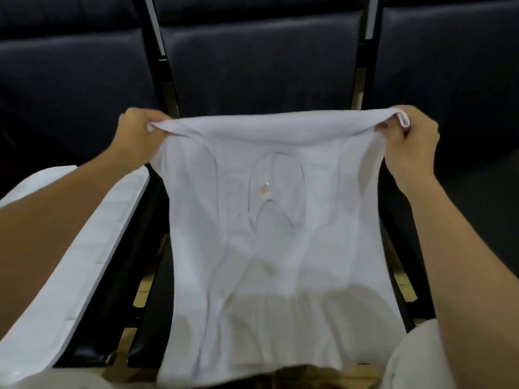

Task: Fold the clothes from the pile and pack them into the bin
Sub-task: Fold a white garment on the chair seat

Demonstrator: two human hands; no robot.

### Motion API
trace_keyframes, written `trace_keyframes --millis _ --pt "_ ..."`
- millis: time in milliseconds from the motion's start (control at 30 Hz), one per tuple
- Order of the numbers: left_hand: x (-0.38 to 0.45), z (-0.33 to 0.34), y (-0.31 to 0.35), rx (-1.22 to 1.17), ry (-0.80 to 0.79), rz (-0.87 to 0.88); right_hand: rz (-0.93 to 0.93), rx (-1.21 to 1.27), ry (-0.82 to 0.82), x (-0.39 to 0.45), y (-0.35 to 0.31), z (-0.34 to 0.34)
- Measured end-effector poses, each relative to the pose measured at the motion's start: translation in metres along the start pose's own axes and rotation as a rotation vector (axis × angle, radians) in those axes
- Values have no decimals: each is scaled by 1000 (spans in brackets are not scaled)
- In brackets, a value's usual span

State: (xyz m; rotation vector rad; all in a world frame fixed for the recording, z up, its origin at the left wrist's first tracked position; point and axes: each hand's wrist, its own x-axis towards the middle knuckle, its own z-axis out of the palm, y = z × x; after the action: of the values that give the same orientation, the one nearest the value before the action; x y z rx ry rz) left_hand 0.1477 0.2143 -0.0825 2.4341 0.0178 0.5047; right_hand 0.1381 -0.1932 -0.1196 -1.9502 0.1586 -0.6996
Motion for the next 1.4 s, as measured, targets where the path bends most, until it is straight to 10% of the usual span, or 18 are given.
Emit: trace_keyframes --millis 267,400,533,767,1000,1400 --pt "-48 -30 -5 -45 -76 289 -165 47 -174 -12 -21 -29" --pt "-107 -11 -47 175 -527 312 -125 -295 -721 -44 6 -53" --pt "-160 23 -78 404 -877 69 323 -788 -1418 -79 21 -66" --pt "-167 75 -72 483 -929 28 260 -717 -1310 -103 52 -36" --pt "-131 100 -79 374 -540 -200 -294 -976 -906 -101 50 36" --pt "-190 89 -3 47 -1088 -172 -565 -595 -1586 -204 28 84"
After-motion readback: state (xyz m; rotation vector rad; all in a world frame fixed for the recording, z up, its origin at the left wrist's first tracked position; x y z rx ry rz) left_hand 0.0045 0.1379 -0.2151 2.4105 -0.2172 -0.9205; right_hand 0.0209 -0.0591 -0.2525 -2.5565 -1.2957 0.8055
